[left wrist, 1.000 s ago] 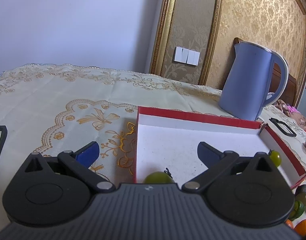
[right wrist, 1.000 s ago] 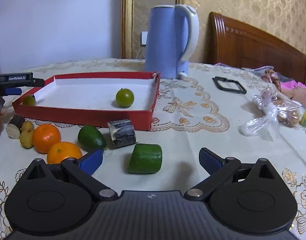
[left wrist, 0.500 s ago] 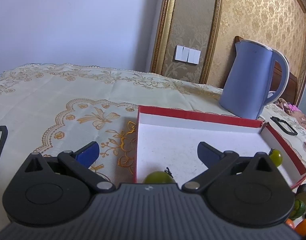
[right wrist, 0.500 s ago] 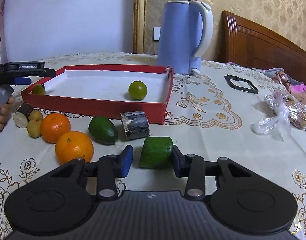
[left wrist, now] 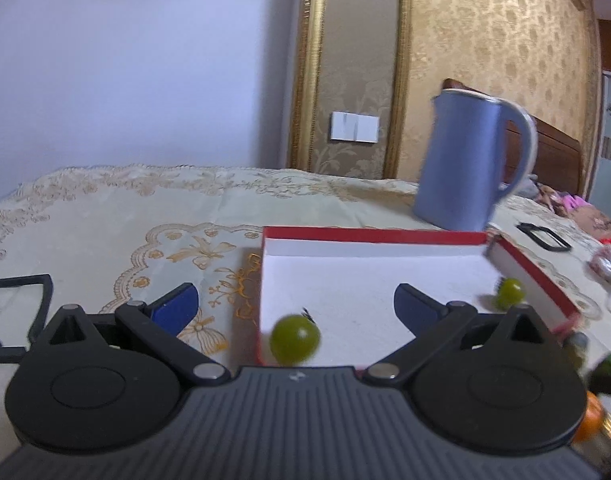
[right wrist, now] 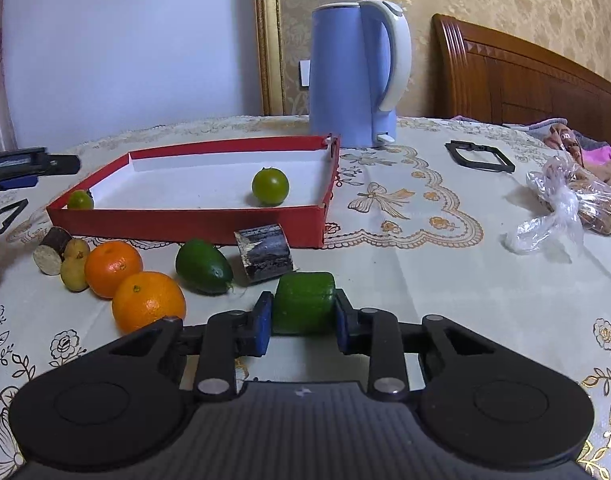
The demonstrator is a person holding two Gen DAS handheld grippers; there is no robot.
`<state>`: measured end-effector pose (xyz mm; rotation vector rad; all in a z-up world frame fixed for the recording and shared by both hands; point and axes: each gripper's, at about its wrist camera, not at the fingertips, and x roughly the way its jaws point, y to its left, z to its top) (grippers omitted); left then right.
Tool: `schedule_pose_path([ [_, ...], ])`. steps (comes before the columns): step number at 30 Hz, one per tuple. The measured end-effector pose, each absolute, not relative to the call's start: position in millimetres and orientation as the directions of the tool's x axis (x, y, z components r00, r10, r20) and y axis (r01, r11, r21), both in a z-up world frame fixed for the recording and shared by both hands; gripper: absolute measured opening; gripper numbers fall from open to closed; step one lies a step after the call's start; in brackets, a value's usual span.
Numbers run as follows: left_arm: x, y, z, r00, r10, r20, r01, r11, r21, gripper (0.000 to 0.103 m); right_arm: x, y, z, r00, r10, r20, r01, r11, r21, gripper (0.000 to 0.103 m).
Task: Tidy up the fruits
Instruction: 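Move the right gripper to the green cucumber chunk and grasp it, then grasp the dark cylindrical slice with the left gripper while the right gripper holds the cucumber chunk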
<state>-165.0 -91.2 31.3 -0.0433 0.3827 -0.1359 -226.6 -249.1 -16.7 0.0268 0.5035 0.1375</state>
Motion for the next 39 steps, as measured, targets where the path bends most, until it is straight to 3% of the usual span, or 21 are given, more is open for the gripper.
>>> schedule_pose_path([
  [4,-192,-98,39,0.897,-0.155,-0.413,0.162,0.987,-0.018,0.103,-228,-245,-17,0.87,0.136,-0.473,-0.137,0.99,0.032,0.029],
  [10,-212,-116,30,0.813,-0.142,-0.565,0.2,0.979,0.042,0.103,-227,-239,-18,0.867,0.125,-0.482,-0.149,0.989,-0.011,0.03],
  [17,-207,-132,15,0.787,-0.12,-0.605,0.214,0.973,0.085,0.102,-227,-239,-18,0.866,0.127,-0.484,-0.154,0.988,-0.016,0.03],
  [21,-201,-134,13,0.773,-0.12,-0.623,0.228,0.969,0.097,0.081,-227,-239,-18,0.865,0.128,-0.485,-0.154,0.988,-0.014,0.03],
  [30,-193,-134,10,0.763,-0.134,-0.633,0.253,0.962,0.101,0.074,-227,-240,-18,0.864,0.133,-0.486,-0.155,0.988,-0.006,0.03],
  [32,-190,-136,8,0.754,-0.136,-0.643,0.265,0.958,0.108,0.066,-227,-240,-18,0.864,0.132,-0.486,-0.155,0.988,-0.007,0.03],
  [35,-187,-136,6,0.734,-0.178,-0.655,0.288,0.956,0.063,0.044,-227,-240,-18,0.864,0.132,-0.486,-0.155,0.988,-0.008,0.03],
  [39,-186,-137,7,0.735,-0.172,-0.655,0.279,0.958,0.061,0.043,-227,-240,-18,0.864,0.131,-0.486,-0.155,0.988,-0.008,0.03],
])
